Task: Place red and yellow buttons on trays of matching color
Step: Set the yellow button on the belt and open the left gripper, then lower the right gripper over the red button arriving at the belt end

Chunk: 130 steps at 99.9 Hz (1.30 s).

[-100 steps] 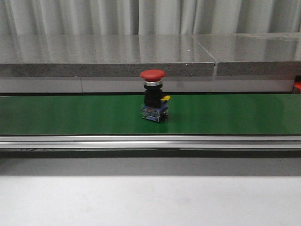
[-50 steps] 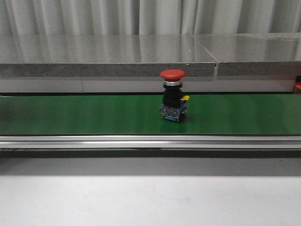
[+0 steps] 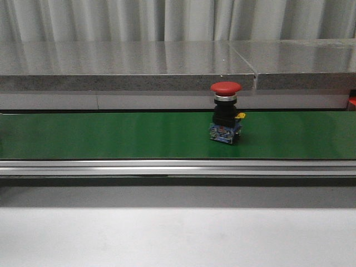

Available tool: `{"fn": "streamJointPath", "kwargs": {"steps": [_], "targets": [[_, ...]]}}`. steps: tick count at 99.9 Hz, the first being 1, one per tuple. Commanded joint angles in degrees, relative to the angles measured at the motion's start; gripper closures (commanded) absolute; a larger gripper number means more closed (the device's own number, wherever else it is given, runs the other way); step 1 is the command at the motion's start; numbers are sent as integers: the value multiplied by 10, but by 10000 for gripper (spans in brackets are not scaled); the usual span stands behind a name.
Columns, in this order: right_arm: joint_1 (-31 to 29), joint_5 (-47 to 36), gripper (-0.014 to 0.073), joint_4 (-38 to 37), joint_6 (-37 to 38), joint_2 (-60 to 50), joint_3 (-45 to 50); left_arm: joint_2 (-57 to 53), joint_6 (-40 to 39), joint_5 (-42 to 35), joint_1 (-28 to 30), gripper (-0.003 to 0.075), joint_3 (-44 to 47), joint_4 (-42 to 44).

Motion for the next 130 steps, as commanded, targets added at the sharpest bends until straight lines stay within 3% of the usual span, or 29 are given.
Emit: {"fn": "streamJointPath", "kwargs": {"steps": [1,16,33,47,65,89,101,113,130], "targets": [[-1,-47,661,-6,-3,-8,-5,-57,0,-77,-5,167,41,-10],[-1,-47,661,-6,-3,-8,-5,-144,0,-106,-5,223,132,-14],[-1,-47,661,-6,-3,-8,-5,-225,-1,-107,-5,346,208,-24],[-1,-47,661,-6,-3,-8,-5,-269,-1,-105,-5,492,235,-45],[-1,-49,661,-6,-3,-8,-5,-282,-1,-104,-5,738,242,-45],[-1,-122,661,11,-3,-8,-7,-282,-1,-105,-5,739,242,-45],[-1,-119,661,101,-3,-6,-24,-282,-1,-105,-5,739,242,-45],[-1,-63,661,185,-3,16,-64,-282,-1,-105,-5,739,242,-45],[-1,82,661,194,-3,99,-162,-282,-1,-105,-5,739,242,-45]]}}
